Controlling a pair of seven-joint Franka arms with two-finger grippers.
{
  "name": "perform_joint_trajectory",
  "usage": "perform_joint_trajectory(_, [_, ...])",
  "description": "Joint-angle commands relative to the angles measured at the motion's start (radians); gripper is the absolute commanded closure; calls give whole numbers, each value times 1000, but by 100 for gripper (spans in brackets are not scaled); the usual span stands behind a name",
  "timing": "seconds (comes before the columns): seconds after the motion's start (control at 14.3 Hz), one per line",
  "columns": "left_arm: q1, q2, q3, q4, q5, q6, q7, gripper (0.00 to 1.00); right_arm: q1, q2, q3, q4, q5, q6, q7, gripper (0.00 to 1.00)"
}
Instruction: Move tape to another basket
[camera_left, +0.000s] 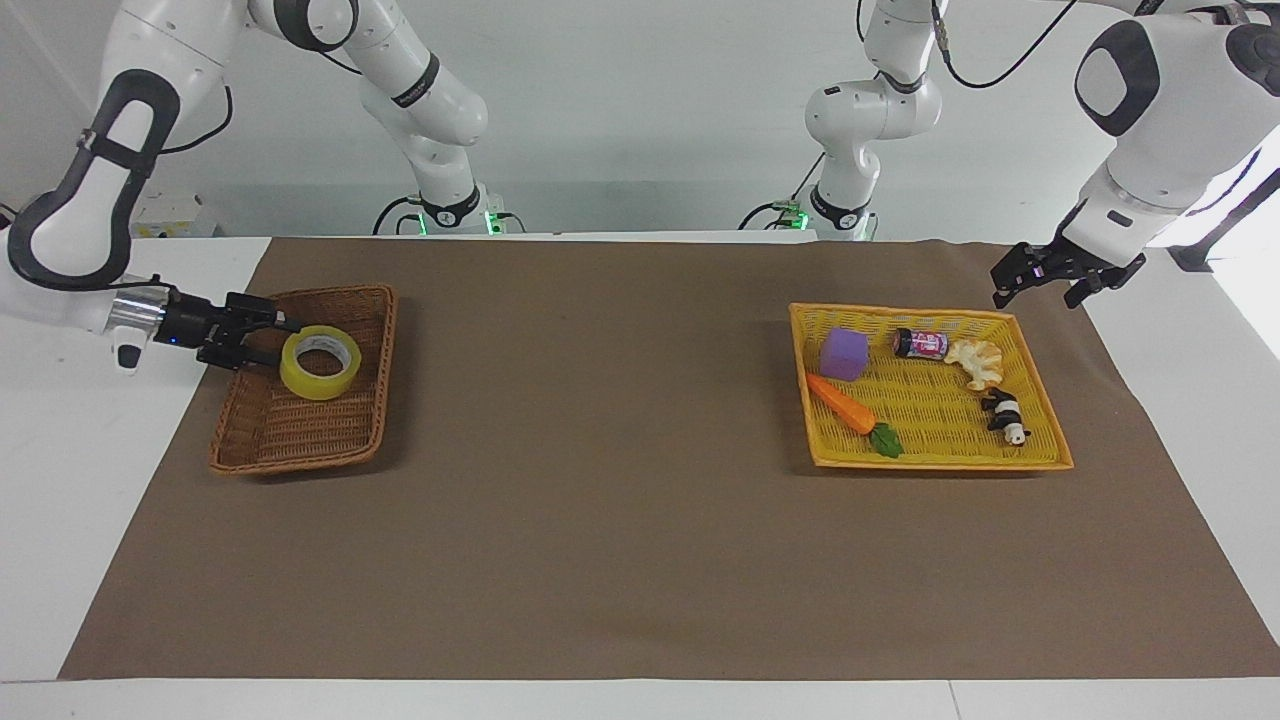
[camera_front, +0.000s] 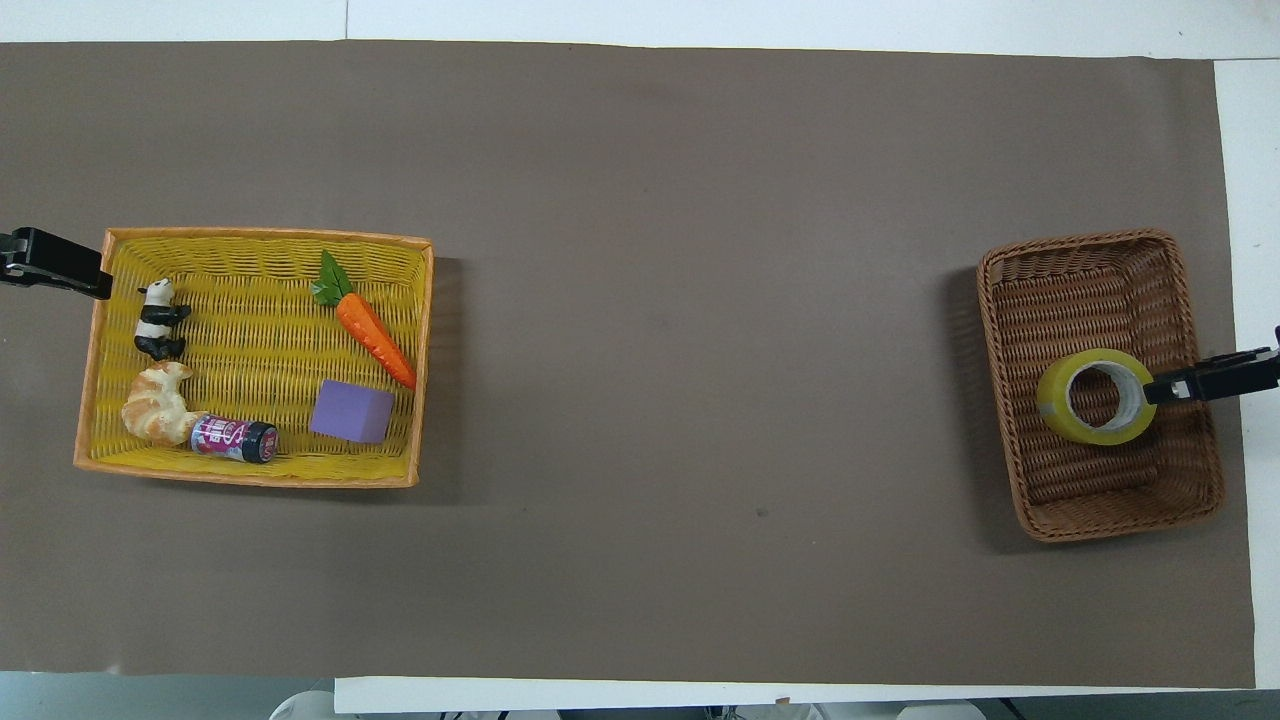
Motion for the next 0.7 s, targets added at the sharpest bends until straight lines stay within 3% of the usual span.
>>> perform_joint_trajectory(0.0, [-6, -22, 3, -18, 21, -5, -1, 0, 45, -63, 8, 10, -52, 5, -7, 0])
perform_joint_trajectory(0.21, [-6, -22, 3, -18, 21, -5, -1, 0, 131, -142, 8, 12, -102, 11, 109, 0])
perform_joint_trajectory(0.63, [-6, -22, 3, -17, 21, -5, -1, 0, 358, -299, 9, 68, -363, 49, 463, 0])
